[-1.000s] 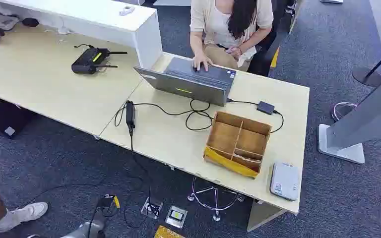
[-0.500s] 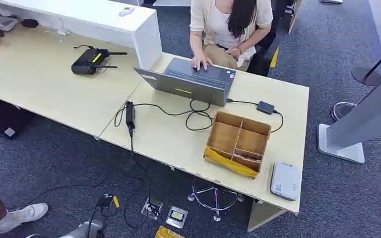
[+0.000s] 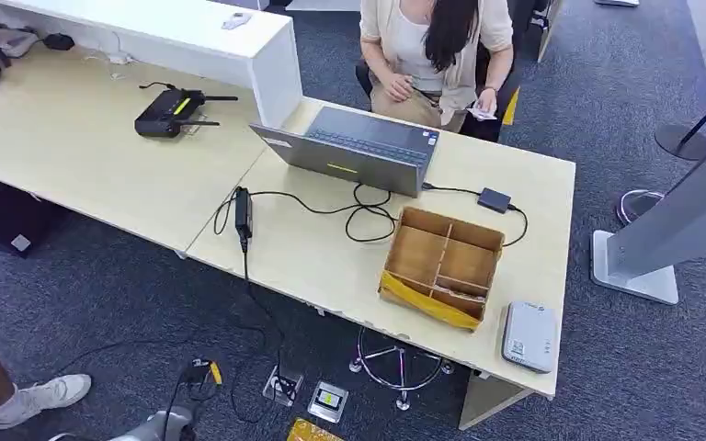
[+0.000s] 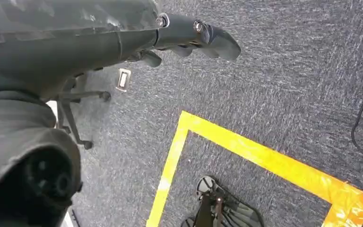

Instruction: Pass the card to the sensor for recognition and then transmit it.

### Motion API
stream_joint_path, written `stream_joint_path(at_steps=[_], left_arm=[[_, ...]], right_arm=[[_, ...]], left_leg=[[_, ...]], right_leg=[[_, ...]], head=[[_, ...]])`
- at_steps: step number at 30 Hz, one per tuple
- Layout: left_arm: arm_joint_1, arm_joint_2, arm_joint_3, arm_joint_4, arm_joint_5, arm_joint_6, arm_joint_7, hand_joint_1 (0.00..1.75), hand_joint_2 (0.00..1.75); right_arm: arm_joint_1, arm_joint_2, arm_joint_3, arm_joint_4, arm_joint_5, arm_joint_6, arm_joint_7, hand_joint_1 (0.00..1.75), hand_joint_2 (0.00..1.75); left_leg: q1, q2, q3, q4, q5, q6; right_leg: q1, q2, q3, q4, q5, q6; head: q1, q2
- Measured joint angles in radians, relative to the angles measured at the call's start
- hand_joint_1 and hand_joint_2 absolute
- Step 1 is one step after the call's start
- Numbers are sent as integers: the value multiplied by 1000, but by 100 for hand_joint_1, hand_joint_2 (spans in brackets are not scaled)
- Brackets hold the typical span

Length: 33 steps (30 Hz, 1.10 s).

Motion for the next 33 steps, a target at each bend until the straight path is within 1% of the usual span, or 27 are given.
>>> stream_joint_path(at_steps=[3, 8, 11, 14, 16, 17, 19, 20, 22, 26, 33], left_arm=[[0, -3, 0, 1, 0, 0, 0, 0, 0], [-2, -4, 0, 2, -5, 4, 1, 0, 0], [-2, -5, 0, 3, -4, 4, 0, 0, 0], [-2, -6, 0, 3, 0, 4, -2, 0, 0], [-3, -8, 0, 3, 6, 3, -2, 0, 0], [-3, -9, 0, 3, 9, 3, -2, 0, 0], [-4, -9, 0, 4, 10, -2, -2, 0, 0], [-6, -9, 0, 4, 10, -3, -2, 0, 0], [-11, -9, -1, 4, 10, -8, -2, 0, 0], [-9, -9, -1, 4, 10, -11, -3, 0, 0], [-8, -9, -1, 4, 10, -11, -2, 0, 0]], right_arm=[[-48, -10, 4, -7, 19, 20, -19, 0, 0], [-170, -22, 9, -19, 75, 53, -34, 0, 0], [-233, -21, 12, -28, 136, 47, -53, 0, 0], [-285, -13, 27, -35, 153, 63, -66, 0, 0], [-320, -2, 34, -39, 154, 103, -74, 0, 0], [-344, 8, 37, -43, 159, 140, -78, 0, 0], [-404, 40, 56, -50, 191, 241, -83, 0, 0], [-430, 57, 69, -56, 205, 274, -82, 0, 0], [-465, 86, 88, -65, 215, 289, -74, 0, 0], [-499, 112, 113, -75, 215, 300, -80, 0, 0], [-516, 141, 145, -84, 211, 305, -86, 0, 0]], left_leg=[[0, 0, 0, 0, 0, 0], [-1, 0, 0, 0, 0, 1], [0, 0, 0, 0, 0, 1], [0, 0, -1, 0, 0, 1], [0, 0, -2, 0, 0, 1], [0, -1, -3, 0, 1, 1], [0, 1, -1, 0, 1, 0], [0, 1, 0, 0, 1, 0], [0, -1, 0, 0, 2, 1], [0, -11, -3, 1, 4, 1], [0, -11, -3, 1, 4, 1]], right_leg=[[0, 0, 0, 0, 0, 0], [0, 0, 0, 1, 0, 0], [0, 0, 0, 1, 0, 0], [0, 0, 0, 1, 0, 0], [0, 0, 0, 2, 0, 0], [0, -1, 0, 2, 0, 0], [0, 1, -1, 3, 0, 0], [0, 2, -1, 3, 0, 0], [0, -1, -1, 3, 0, 0], [0, -12, -1, 3, 0, 0], [0, -12, -1, 2, 0, 0]], head=[[0, 0], [0, 0], [0, 0], [0, 0], [0, 0], [0, 0], [0, 0], [0, 0], [0, 0], [0, 0], [0, 0]])
